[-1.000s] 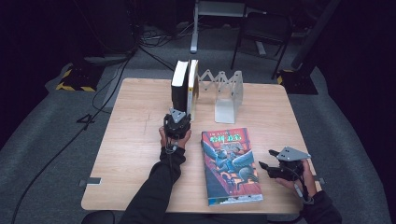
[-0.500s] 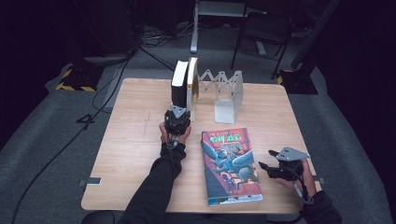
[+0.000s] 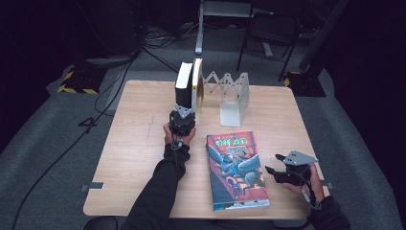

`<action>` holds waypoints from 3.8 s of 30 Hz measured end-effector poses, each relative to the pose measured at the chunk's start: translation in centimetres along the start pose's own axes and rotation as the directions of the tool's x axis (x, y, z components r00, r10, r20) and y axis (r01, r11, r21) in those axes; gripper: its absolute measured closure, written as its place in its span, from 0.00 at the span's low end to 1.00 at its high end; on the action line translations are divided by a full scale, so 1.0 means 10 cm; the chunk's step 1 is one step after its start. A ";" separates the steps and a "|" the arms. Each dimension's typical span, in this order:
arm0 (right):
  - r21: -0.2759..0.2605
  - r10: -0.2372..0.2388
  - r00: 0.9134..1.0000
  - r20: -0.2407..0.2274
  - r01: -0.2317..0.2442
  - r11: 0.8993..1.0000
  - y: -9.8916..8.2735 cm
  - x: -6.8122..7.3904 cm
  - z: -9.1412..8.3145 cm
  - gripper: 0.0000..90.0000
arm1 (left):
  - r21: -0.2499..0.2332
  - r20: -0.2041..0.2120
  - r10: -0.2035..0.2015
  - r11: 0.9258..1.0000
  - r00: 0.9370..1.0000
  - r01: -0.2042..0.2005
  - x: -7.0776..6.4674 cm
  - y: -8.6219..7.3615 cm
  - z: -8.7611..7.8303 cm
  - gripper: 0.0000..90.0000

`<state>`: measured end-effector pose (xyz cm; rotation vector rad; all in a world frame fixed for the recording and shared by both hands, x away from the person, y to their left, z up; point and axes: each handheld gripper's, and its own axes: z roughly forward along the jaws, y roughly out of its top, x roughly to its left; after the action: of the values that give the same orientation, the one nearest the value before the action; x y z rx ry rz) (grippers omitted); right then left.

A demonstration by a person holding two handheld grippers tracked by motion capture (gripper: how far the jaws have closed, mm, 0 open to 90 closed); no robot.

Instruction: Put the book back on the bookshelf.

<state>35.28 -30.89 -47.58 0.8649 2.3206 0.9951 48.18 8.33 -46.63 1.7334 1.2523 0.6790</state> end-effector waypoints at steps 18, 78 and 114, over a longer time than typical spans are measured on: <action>0.000 -0.001 1.000 0.000 0.001 1.000 0.01 0.01 0.00 0.40 | 0.067 0.085 0.159 0.984 0.984 -0.165 -0.12 -0.10 -0.14 0.83; 0.027 0.014 0.962 -0.271 -0.007 1.000 0.31 0.54 -0.14 0.34 | 0.167 0.598 0.390 0.794 0.700 -0.585 -0.27 -1.16 -1.58 0.35; 0.055 0.005 0.955 -0.298 0.011 0.998 0.37 0.47 -0.14 0.33 | 0.122 0.651 0.376 0.805 0.660 -0.580 -0.18 -1.19 -1.42 0.21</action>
<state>32.50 -26.26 -44.64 0.7763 2.6115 1.1314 30.45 12.68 -50.30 2.3544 0.4446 0.1536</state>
